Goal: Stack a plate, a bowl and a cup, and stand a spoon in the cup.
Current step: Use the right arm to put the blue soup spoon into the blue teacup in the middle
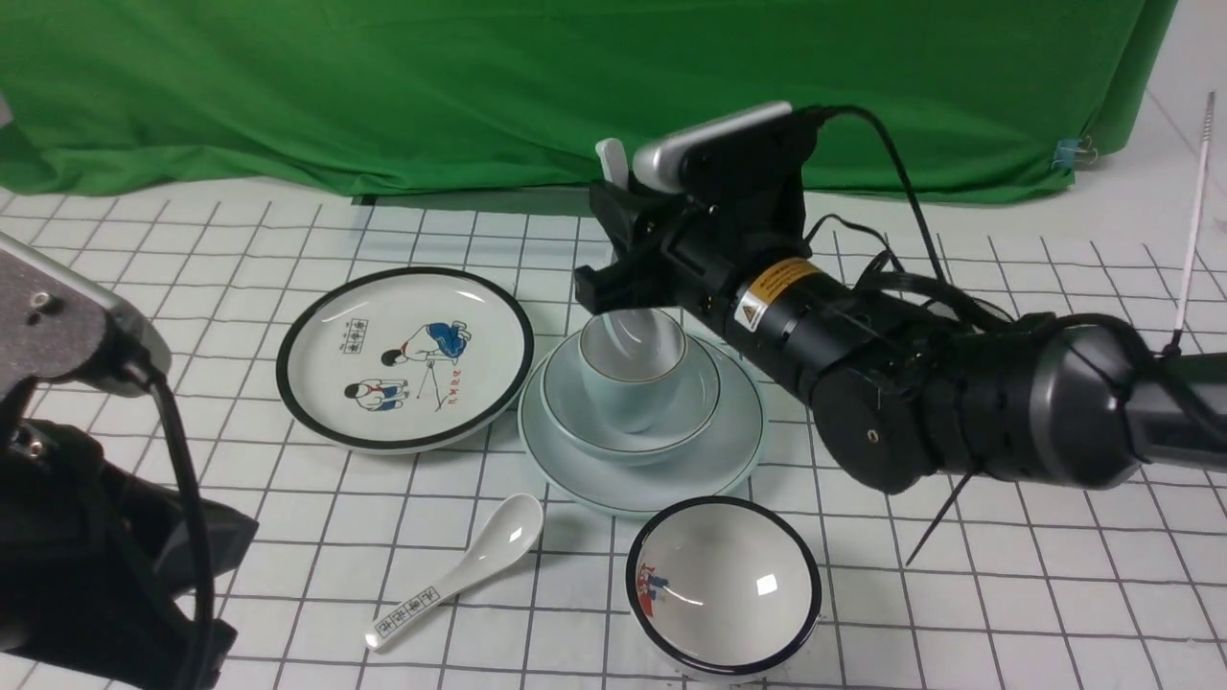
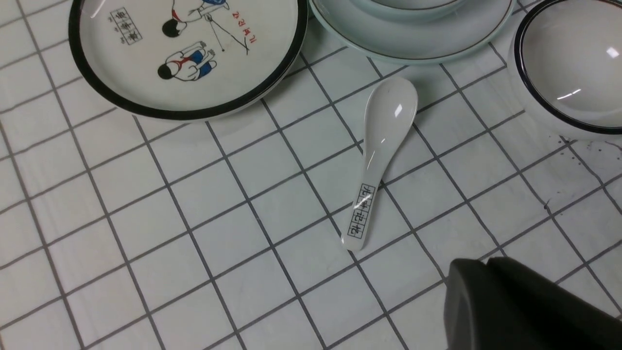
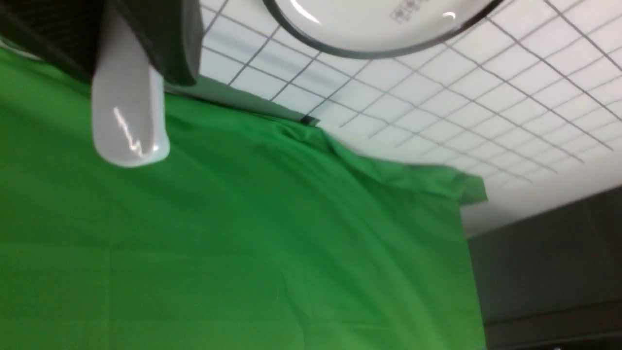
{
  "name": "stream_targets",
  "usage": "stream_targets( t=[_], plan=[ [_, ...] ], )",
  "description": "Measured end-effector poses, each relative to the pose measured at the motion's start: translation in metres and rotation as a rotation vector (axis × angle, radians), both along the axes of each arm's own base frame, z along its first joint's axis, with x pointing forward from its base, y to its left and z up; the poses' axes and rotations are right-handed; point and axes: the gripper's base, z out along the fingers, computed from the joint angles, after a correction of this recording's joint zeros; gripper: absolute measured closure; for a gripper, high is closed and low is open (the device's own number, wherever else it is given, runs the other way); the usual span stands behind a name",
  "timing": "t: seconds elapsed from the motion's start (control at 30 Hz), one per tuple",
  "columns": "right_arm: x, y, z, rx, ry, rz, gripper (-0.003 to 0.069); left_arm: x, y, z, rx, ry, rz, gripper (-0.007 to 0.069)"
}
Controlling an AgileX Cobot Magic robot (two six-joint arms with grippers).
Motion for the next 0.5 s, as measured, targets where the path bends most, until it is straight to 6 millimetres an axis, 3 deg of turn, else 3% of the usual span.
stream_targets(
  t=[0.13, 0.33, 0.4, 0.5],
  plan=[
    [0.002, 0.002, -0.01, -0.004, 0.005, -0.001, 0.0471, 0.0, 0.0, 0.0, 0.0, 0.001, 0.0, 0.0656],
    [0.002, 0.001, -0.005, -0.009, -0.026, 0.0, 0.0321, 0.0, 0.0, 0.0, 0.002, 0.0, -0.002, 0.0655],
    [0.0, 0.0, 0.0, -0.01, -0.026, 0.001, 0.0302, 0.0, 0.0, 0.0, 0.002, 0.0, -0.002, 0.0655],
    [-0.01, -0.007, 0.034, -0.016, -0.015, 0.005, 0.0294, 0.0, 0.0, 0.0, 0.002, 0.0, -0.002, 0.0655]
  ],
)
